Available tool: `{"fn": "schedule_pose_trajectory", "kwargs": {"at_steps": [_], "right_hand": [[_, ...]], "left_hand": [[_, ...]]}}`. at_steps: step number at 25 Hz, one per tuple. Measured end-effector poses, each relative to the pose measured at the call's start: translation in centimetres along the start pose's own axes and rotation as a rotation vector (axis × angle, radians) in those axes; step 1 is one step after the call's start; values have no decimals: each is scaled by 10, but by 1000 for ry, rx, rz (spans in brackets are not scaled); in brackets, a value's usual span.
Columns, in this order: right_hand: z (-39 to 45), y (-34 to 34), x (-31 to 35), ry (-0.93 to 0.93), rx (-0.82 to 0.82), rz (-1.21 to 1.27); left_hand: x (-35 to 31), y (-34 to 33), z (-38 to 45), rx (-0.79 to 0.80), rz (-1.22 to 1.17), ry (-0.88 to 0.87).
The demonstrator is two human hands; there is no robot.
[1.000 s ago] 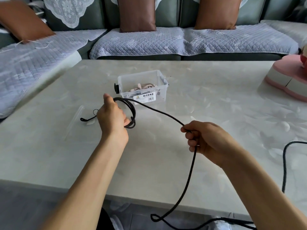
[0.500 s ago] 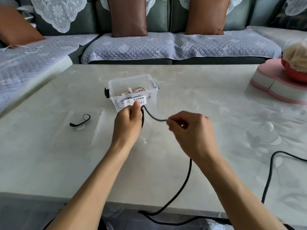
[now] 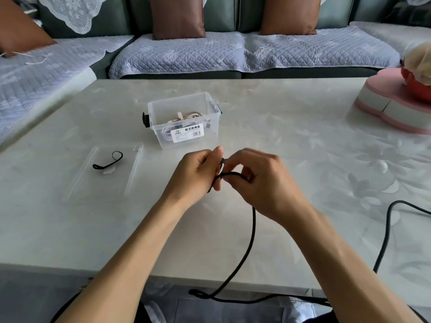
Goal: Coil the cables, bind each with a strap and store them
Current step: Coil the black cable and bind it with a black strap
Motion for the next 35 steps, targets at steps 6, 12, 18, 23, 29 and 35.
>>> {"fn": "schedule_pose_trajectory", "kwargs": {"at_steps": [6, 12, 18, 23, 29, 35], "right_hand": [[0, 1, -23, -530, 77, 253], [-12, -2, -19, -600, 520, 579], [3, 9, -31, -513, -63, 593], [4, 4, -30, -445, -223, 368], [0, -13, -29, -543, -20, 380], [-9, -12, -37, -747, 112, 493]], "left_hand": [[5, -1, 0, -44, -60, 92], [11, 7, -3, -144, -585, 350], [2, 6, -8, -32, -734, 346], [1, -8, -14, 110, -799, 446], [0, -7, -15, 120, -1010, 534], [9, 13, -3, -80, -1086, 463]]}}
Point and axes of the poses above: each hand's wrist, its own z-axis towards the middle knuckle, its own y-axis out of the back of the hand, x = y × z, the point moved 5 cm from there along z, towards the middle knuckle, and after that the axes turned 2 degrees about -x, right-handed, at the moved point
